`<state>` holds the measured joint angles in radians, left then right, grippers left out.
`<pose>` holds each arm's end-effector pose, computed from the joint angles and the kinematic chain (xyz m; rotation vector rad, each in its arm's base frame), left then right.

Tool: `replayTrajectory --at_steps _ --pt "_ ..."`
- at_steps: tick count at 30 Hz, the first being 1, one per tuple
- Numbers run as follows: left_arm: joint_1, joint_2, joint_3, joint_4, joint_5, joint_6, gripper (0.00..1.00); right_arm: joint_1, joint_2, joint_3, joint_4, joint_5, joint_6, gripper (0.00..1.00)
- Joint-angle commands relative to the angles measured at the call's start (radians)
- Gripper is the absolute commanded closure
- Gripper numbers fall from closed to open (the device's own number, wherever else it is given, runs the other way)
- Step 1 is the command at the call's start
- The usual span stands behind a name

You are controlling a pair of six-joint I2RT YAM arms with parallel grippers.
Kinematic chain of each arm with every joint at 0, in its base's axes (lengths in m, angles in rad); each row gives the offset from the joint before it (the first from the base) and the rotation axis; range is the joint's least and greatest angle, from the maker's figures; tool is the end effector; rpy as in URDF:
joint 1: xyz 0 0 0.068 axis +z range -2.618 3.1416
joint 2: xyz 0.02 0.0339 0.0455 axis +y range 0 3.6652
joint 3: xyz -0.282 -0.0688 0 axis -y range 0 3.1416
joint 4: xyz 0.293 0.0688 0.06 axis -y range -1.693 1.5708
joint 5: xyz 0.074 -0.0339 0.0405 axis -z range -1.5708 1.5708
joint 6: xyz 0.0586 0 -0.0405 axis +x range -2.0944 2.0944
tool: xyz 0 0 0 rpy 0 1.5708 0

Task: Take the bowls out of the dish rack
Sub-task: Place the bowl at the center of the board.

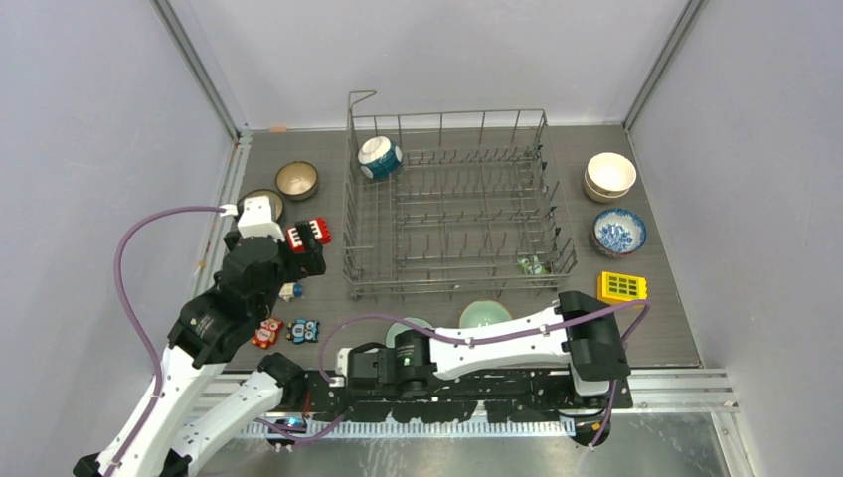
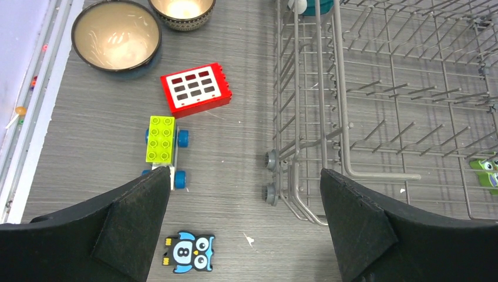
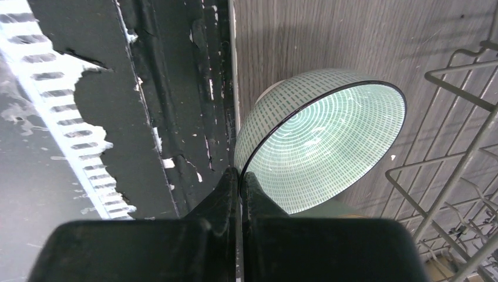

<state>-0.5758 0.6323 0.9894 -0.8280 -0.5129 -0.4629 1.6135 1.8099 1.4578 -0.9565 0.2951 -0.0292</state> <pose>0.1478 -0.0616 0.3821 -0.2035 1.9698 -0.1498 -0.0007 0.4166 0.2171 -1.9760 1.9123 -0.0289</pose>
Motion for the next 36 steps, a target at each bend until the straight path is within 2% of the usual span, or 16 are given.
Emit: replayTrajectory --at_steps 1,10,15,18,22,24,31,36 --pt "-0.003 -0.010 -0.006 0.034 -0.003 -0.002 0.00 -0.001 0.011 -0.009 0.027 0.028 -0.030 0.99" --pt "-0.002 -0.009 -0.018 0.035 0.006 -0.005 0.00 -0.006 0.043 -0.045 0.045 0.012 -0.024 0.99" --pt "-0.002 -0.011 -0.023 0.035 0.008 -0.008 0.00 -0.012 0.052 -0.051 0.054 0.008 -0.024 0.94" --pt "-0.002 -0.011 -0.023 0.033 0.009 -0.009 0.00 -0.012 0.055 -0.053 0.053 0.002 -0.024 0.84" --pt "-0.002 -0.014 -0.023 0.030 0.006 -0.009 0.00 -0.012 0.042 -0.046 0.051 -0.005 -0.017 0.62" --pt "-0.003 -0.014 -0.024 0.030 0.006 -0.009 0.00 -0.013 0.037 -0.038 0.048 -0.006 -0.012 0.55" --pt "-0.002 -0.014 -0.018 0.027 0.008 -0.010 0.00 0.001 -0.017 0.031 0.002 -0.046 0.005 0.37" --pt "-0.003 -0.002 0.002 0.026 0.004 -0.001 0.00 0.027 -0.102 0.215 -0.151 -0.085 0.014 0.27"
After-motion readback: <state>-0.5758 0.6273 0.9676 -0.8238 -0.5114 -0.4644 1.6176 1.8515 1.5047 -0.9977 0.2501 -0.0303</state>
